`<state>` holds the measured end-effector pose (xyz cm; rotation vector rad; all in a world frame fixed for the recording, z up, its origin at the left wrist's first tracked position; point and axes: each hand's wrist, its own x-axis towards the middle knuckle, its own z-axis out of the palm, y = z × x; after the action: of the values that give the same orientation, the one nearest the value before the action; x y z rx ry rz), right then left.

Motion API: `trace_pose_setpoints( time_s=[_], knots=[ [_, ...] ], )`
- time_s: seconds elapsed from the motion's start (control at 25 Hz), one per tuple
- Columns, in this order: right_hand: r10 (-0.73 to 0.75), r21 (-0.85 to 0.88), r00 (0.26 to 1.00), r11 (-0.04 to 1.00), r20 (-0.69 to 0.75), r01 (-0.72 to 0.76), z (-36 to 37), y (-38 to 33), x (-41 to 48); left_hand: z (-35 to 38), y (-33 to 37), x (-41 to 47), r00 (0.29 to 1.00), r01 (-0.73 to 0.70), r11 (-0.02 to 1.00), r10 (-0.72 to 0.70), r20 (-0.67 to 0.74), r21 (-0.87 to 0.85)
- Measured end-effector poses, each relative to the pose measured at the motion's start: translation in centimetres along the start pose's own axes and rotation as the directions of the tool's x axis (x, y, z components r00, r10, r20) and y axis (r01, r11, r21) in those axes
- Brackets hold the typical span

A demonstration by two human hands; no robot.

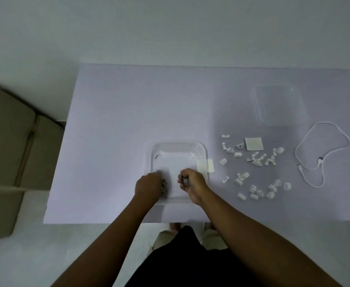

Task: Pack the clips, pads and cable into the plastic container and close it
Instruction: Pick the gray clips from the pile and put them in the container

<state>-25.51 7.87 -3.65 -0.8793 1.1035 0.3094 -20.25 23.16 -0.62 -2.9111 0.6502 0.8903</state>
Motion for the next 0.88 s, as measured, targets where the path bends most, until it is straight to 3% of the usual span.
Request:
trace_pose_setpoints(
  time_s=[0.12,0.2,0.32,0.4,0.48,0.52,0.6,0.68,0.76,0.88],
  knots=[
    [0.039,-0.132,0.997,0.990,-0.063,-0.047,-0.1,1.1,0.3,-0.3,-0.4,-0.3,1.000,-0.010,0.997,0.008,-0.027,-0.073],
    [0.028,-0.200,0.998,0.979,-0.058,-0.039,0.3,1.1,0.1,-0.8,-0.9,-0.3,0.990,-0.006,0.974,-0.026,-0.136,-0.225],
    [-0.049,-0.347,0.999,0.937,-0.020,0.039,1.6,1.1,-0.1,-1.0,-1.9,0.0,0.907,0.011,0.838,-0.239,-0.347,-0.546],
    [-0.131,-0.480,0.990,0.867,0.046,0.137,2.6,1.3,-0.4,-0.5,-2.7,0.9,0.893,0.048,0.641,-0.372,-0.255,-0.766],
    [-0.221,-0.623,0.969,0.744,0.114,0.243,3.4,1.7,-0.8,0.3,-3.1,1.8,0.939,0.139,0.414,-0.344,-0.014,-0.900],
    [-0.272,-0.684,0.950,0.665,0.152,0.300,3.7,1.9,-0.9,0.6,-3.1,1.9,0.954,0.164,0.368,-0.295,0.052,-0.915],
    [-0.349,-0.766,0.908,0.510,0.232,0.391,4.1,2.2,-1.0,1.2,-2.9,1.9,0.963,0.162,0.363,-0.262,0.066,-0.918],
    [-0.373,-0.798,0.885,0.424,0.278,0.429,4.1,2.4,-1.1,1.7,-2.5,1.7,0.961,0.111,0.356,-0.278,0.009,-0.928],
    [-0.374,-0.799,0.881,0.413,0.289,0.437,3.8,2.4,-1.1,1.7,-2.0,1.4,0.960,0.085,0.327,-0.279,-0.010,-0.941],
    [-0.368,-0.764,0.898,0.499,0.241,0.410,3.0,2.2,-1.3,1.6,-1.6,1.4,0.962,0.081,0.316,-0.273,-0.009,-0.945]
  ],
)
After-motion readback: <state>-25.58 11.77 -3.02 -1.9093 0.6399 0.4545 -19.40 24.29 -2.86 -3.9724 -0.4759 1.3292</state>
